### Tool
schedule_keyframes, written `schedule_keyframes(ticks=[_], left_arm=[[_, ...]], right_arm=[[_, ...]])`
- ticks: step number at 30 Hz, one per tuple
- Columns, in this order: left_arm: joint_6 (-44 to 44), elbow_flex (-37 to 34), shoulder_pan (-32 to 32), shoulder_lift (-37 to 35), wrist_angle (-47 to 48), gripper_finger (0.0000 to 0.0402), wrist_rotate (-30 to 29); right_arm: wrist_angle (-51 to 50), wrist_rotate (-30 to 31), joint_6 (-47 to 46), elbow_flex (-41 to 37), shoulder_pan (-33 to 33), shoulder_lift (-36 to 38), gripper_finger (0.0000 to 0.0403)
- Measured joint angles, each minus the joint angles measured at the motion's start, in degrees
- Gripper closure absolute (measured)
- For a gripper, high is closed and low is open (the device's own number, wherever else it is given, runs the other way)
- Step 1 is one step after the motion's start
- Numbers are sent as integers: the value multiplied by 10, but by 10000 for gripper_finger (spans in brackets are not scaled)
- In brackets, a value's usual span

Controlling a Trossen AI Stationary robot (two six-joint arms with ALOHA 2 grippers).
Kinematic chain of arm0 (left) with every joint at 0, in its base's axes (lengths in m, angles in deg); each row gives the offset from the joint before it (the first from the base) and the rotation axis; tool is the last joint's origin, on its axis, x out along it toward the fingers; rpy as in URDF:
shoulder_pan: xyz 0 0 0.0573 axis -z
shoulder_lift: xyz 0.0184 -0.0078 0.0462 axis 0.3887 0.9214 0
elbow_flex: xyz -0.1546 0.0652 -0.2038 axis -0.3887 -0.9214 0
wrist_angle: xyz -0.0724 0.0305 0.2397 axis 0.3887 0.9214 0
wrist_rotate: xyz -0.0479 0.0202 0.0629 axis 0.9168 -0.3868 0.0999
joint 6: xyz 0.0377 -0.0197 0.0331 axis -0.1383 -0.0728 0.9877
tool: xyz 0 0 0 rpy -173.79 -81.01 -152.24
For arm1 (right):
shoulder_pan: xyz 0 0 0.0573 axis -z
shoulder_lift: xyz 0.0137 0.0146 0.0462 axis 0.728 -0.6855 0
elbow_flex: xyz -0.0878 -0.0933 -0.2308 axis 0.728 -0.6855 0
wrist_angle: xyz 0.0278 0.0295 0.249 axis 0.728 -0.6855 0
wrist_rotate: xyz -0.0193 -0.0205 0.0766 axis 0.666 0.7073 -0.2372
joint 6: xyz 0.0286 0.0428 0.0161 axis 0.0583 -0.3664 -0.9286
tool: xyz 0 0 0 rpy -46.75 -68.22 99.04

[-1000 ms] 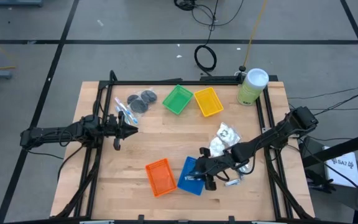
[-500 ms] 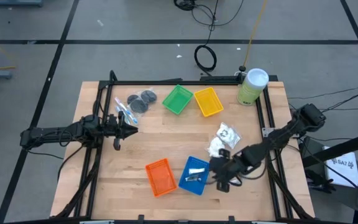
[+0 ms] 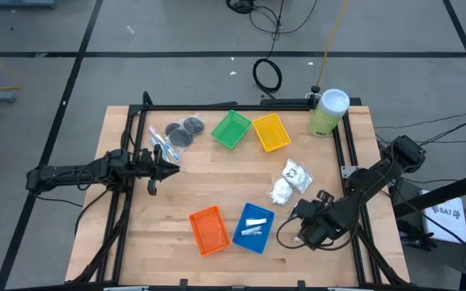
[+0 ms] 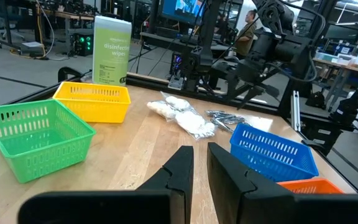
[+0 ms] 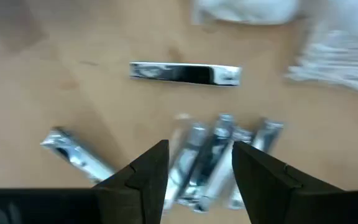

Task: Pick & Place Travel size toiletries
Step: Put the silver nail cutter into the blue bin

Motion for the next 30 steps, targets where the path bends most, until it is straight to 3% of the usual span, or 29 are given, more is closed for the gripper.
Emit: schedule_keyframes(ticks=[8,14,22,30], left_arm=[[0,0,0,0,0,357,0],[0,0,0,0,0,357,0],[0,0,0,0,0,357,0],[0,0,0,0,0,357,0]], right_arm=[[-6,4,-10,-41,11,12,238],[122,-18,-3,-162,28,90,238],[143,-32,-69,-267,36,216,238],[229,-14,-106,-337,36,249,239]])
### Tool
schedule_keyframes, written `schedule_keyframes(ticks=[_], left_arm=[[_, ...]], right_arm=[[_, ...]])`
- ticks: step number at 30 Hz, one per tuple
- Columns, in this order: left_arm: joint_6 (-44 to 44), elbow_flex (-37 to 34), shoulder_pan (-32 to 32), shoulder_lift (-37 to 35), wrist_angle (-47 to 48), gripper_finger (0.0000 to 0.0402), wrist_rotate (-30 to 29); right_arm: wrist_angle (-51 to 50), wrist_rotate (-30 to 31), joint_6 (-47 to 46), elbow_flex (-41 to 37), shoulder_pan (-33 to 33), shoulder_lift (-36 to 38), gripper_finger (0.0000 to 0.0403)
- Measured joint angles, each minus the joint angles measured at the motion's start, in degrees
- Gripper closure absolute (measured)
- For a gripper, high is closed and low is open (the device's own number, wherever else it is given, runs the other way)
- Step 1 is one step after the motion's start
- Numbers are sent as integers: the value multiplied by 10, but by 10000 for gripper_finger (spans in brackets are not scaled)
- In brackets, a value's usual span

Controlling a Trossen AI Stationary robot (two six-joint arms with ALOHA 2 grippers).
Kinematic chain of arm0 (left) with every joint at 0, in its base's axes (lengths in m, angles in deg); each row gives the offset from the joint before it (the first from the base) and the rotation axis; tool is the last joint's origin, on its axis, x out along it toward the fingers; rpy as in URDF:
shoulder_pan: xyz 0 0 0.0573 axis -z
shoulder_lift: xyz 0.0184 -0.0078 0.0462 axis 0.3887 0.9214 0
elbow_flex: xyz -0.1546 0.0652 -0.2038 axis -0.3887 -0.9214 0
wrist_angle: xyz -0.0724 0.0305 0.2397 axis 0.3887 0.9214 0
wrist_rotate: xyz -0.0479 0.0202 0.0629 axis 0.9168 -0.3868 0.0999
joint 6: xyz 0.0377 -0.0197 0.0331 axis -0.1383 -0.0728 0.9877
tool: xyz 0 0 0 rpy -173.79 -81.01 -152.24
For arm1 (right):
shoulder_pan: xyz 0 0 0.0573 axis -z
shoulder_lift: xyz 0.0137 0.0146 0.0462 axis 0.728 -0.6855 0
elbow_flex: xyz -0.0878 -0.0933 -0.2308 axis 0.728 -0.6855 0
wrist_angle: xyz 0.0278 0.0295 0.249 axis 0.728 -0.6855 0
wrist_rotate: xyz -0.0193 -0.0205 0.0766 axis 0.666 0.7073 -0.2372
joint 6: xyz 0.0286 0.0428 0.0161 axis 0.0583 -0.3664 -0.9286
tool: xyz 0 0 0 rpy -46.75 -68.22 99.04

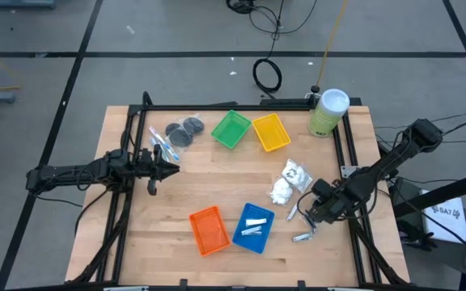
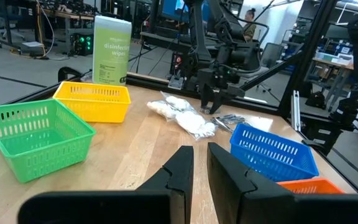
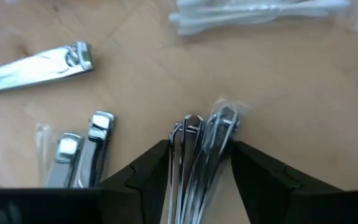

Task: Pick & Place Travel size toiletries
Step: Put the silver nail cutter into the blue bin

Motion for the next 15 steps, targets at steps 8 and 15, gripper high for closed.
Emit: schedule_keyframes(ticks=[8,15], left_arm=[[0,0,0,0,0,357,0],[0,0,0,0,0,357,0]], right_arm=[[18,5,2,-4,0,-1,239],[96,-4,26,-8,-2,40,239]])
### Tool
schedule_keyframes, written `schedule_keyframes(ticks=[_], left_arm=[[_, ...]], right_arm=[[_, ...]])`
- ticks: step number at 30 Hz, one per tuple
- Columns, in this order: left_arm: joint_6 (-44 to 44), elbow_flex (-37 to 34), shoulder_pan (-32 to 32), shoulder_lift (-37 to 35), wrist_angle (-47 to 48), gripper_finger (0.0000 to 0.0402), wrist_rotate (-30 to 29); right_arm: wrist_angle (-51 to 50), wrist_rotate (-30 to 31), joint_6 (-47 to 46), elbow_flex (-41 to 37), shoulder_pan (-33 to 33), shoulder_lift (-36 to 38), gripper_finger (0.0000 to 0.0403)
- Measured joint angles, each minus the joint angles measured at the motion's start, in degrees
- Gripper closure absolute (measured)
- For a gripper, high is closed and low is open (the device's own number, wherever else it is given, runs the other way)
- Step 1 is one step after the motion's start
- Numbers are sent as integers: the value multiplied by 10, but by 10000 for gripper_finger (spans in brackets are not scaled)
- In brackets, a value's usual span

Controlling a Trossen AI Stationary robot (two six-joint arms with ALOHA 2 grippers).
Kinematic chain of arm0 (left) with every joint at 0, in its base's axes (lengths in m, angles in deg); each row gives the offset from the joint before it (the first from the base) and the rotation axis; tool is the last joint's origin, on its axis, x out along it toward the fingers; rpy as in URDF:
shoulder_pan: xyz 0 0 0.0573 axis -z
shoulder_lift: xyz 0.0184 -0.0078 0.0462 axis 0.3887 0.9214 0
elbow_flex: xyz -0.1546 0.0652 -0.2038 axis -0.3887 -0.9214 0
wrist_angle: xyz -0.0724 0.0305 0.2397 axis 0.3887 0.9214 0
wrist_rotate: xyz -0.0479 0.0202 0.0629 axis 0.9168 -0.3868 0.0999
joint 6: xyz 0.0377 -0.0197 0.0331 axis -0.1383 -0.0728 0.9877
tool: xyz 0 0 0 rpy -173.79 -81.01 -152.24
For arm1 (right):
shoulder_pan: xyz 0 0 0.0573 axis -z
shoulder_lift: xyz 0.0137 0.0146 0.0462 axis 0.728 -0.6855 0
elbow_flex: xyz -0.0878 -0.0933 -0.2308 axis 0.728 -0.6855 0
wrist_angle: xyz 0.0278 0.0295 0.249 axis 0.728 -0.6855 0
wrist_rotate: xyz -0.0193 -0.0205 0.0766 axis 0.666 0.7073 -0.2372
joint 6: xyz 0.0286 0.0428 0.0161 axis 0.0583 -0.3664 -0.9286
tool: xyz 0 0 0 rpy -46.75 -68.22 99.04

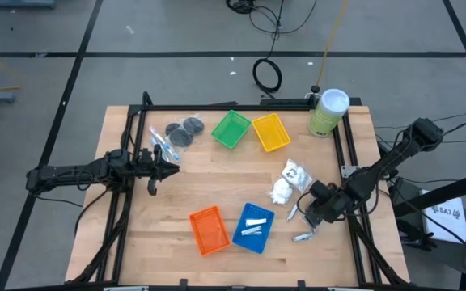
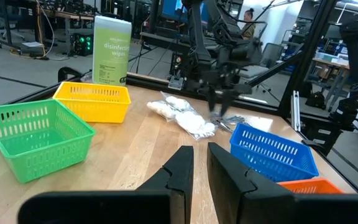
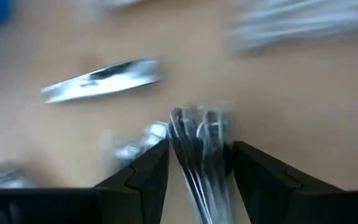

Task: Pick & Place Travel size toiletries
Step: Put the silver nail cutter into the blue bin

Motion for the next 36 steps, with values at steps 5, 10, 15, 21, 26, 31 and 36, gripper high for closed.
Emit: schedule_keyframes(ticks=[5,10,15,21,26,31,36], left_arm=[[0,0,0,0,0,357,0],[0,0,0,0,0,357,0],[0,0,0,0,1,357,0],[0,0,0,0,0,357,0],[0,0,0,0,0,357,0],[0,0,0,0,0,357,0],[0,0,0,0,0,357,0]], right_arm=[[117,3,81,1,0,34,239],[143,12,119,2,0,49,239],[96,28,115,2,0,42,239],[50,29,121,2,0,7,239],[51,27,132,2,0,-23,239],[40,13,130,2,0,-39,239],[-2,8,110,5,-7,-47,239]])
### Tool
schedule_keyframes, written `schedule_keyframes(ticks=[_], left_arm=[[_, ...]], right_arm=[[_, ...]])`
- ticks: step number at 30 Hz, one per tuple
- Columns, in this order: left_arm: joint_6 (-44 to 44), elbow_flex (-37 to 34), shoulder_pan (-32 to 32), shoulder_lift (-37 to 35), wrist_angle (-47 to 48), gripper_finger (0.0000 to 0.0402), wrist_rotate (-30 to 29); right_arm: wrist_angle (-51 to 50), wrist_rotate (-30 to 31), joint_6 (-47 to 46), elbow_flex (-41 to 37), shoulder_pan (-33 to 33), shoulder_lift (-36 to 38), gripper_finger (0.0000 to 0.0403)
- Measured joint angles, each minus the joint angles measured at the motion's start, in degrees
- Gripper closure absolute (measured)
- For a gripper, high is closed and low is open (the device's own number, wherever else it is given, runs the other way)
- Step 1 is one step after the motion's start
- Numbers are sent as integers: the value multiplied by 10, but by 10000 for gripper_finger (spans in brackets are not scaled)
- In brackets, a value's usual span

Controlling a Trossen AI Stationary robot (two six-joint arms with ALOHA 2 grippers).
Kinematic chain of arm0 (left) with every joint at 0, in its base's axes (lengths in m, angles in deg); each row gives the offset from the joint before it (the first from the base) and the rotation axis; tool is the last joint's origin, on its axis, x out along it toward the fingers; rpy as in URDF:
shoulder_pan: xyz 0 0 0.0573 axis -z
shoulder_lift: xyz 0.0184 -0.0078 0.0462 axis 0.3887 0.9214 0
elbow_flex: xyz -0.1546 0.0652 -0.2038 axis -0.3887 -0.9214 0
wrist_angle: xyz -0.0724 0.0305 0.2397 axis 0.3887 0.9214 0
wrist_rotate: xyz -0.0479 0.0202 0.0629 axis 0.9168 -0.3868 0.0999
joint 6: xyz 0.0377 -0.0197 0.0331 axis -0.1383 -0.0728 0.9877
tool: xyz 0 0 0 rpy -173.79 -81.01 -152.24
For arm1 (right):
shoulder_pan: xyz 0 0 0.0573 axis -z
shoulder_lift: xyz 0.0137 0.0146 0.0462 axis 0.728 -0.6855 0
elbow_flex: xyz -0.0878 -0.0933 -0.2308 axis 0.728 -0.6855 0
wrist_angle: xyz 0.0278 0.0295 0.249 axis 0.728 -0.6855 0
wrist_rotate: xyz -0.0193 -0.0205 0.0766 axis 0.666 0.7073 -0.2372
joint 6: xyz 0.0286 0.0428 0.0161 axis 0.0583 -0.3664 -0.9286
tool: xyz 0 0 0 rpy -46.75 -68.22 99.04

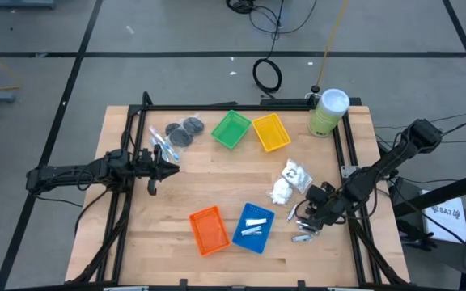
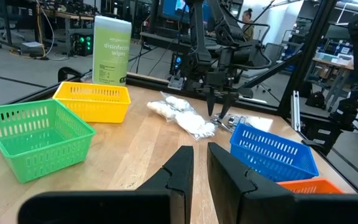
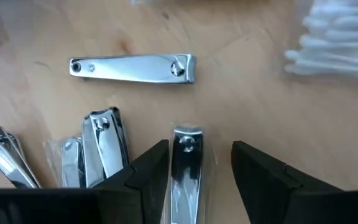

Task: Pick & Place Travel size toiletries
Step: Put the silver nail cutter into the blue bin

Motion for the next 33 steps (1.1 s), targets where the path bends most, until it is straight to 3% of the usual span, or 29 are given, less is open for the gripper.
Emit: schedule_keyframes(ticks=[14,26,33], left_arm=[[0,0,0,0,0,357,0],[0,0,0,0,0,357,0],[0,0,0,0,0,357,0]], right_arm=[[-64,-52,-149,-1,-37,0,239],[-72,-51,-220,-2,-41,-1,240],[-75,-51,-209,-2,-41,-2,291]])
